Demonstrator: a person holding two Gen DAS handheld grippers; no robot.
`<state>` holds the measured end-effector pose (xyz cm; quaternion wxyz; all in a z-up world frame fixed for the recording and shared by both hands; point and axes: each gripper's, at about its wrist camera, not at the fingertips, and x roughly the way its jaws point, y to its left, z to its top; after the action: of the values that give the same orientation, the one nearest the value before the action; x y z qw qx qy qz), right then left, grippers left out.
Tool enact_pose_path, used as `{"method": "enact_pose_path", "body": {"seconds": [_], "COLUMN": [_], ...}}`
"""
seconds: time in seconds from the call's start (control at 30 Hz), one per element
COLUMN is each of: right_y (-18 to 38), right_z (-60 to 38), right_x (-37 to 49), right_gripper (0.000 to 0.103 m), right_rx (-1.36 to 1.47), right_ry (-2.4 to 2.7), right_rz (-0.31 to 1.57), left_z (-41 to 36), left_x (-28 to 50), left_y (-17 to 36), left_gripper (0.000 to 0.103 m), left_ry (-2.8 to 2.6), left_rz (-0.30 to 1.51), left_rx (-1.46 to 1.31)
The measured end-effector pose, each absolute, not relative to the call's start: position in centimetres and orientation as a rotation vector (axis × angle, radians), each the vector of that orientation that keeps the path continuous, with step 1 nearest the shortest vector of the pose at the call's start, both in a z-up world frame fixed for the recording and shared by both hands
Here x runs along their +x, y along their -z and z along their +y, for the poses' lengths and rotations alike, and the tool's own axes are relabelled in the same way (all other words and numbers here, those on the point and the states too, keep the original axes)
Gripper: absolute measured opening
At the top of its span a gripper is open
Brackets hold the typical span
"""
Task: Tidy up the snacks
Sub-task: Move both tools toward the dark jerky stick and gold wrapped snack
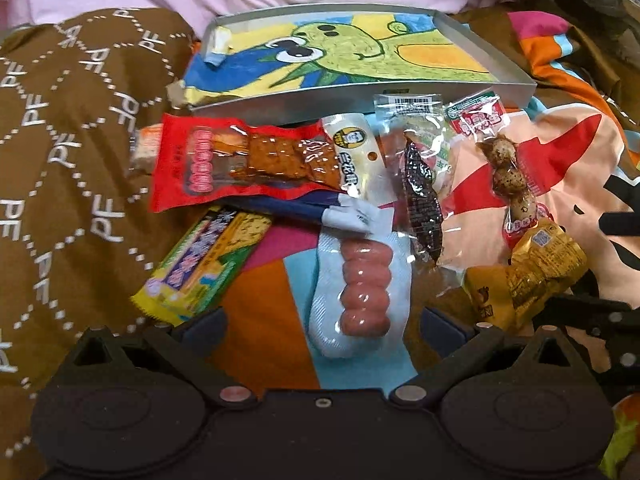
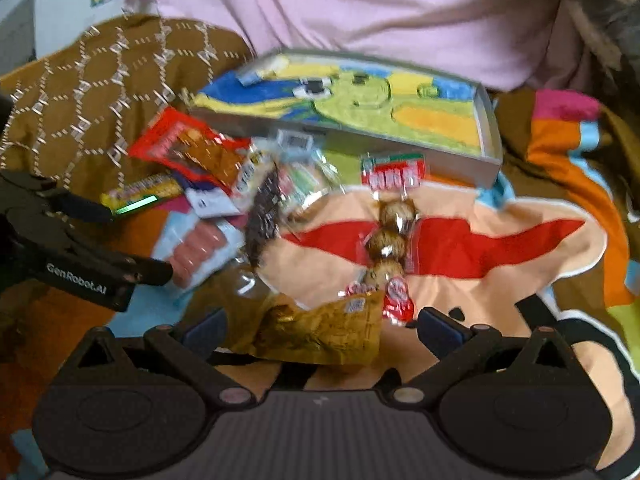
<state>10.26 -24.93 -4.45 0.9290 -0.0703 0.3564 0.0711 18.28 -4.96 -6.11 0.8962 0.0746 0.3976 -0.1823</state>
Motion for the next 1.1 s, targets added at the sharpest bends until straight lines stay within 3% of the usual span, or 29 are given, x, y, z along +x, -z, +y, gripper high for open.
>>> {"method": "enact_pose_path", "body": {"seconds": [0.2,0.47,0.67,0.77,1.1], "right_y": [6.2,6.2,5.5,5.1,4.8], "right_z": [-25.2,-26.2,-28.4,-29.5,-28.8], "right_x": [11.8,12.4,12.5,12.2,11.7], "right_gripper": [0.102,0.08,0.059,0.055,0.04], "right_rx": [-0.072,0.049,0.198,0.292,0.296], "right_ry": [-0.158,-0.191,-0.215,-0.277,-0.415], "right_rz": [0.798,0.807,0.8,0.815,0.856], "left_z": [-5.9,-5.1,-4.0,-3.4,-3.9], "left_x": [20.1,21.3,21.6,21.5,21.1], "left_y": [7.2,7.9,7.4,7.0,6.8], "left_gripper": [0.102,0.102,0.089,0.086,0.061], "left_ry": [0.45,0.551,0.607,0.634,0.73], "left_rz": [0.859,0.919,0.949,0.948,0.941], "left_rx": [0.133,-0.003,-0.119,-0.174,-0.226]}}
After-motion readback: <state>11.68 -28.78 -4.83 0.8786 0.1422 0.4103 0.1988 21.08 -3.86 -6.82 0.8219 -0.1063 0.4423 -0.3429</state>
